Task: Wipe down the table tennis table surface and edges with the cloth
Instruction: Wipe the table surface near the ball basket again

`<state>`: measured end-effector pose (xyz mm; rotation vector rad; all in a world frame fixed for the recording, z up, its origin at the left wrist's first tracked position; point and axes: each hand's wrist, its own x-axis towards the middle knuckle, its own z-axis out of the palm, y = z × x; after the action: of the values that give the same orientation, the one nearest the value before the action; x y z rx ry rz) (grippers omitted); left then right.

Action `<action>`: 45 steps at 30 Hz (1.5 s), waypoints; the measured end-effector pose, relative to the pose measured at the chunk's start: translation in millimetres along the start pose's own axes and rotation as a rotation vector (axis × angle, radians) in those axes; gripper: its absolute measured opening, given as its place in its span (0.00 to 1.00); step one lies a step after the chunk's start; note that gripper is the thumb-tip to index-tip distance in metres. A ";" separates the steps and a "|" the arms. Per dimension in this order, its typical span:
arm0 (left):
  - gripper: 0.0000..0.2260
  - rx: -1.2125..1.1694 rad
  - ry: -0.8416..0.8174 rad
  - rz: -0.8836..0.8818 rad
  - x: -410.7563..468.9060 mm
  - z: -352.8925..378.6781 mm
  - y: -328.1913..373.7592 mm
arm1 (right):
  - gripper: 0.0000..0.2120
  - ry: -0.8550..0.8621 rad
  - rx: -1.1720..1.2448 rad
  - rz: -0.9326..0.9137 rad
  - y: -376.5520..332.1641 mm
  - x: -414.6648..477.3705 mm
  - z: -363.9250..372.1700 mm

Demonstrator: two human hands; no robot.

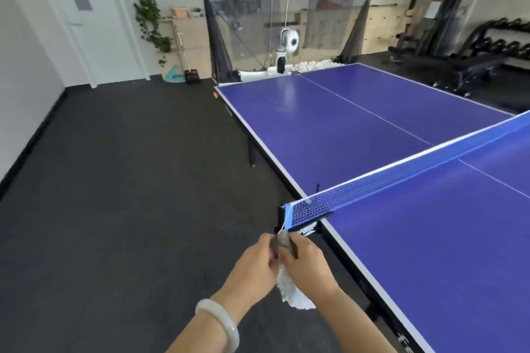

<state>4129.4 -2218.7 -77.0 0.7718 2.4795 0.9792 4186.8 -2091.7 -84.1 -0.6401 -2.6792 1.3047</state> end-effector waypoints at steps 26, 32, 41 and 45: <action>0.04 0.226 -0.042 0.005 419.8 -116.5 -91.1 | 0.06 0.062 0.069 0.224 -31.3 406.9 47.4; 0.04 0.219 -0.321 0.242 525.6 -97.2 -76.2 | 0.11 0.322 0.147 0.470 -3.3 456.9 34.2; 0.08 0.266 -0.788 0.654 600.8 -46.1 -36.6 | 0.09 0.831 0.163 0.822 6.7 464.4 18.6; 0.10 0.168 -0.992 0.694 592.6 -7.5 -0.6 | 0.06 1.038 0.035 0.953 26.9 442.6 -6.3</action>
<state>3660.7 -1863.3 -149.4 1.7170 1.4334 0.3669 3795.6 -1891.7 -143.9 -2.0138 -1.4754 0.7013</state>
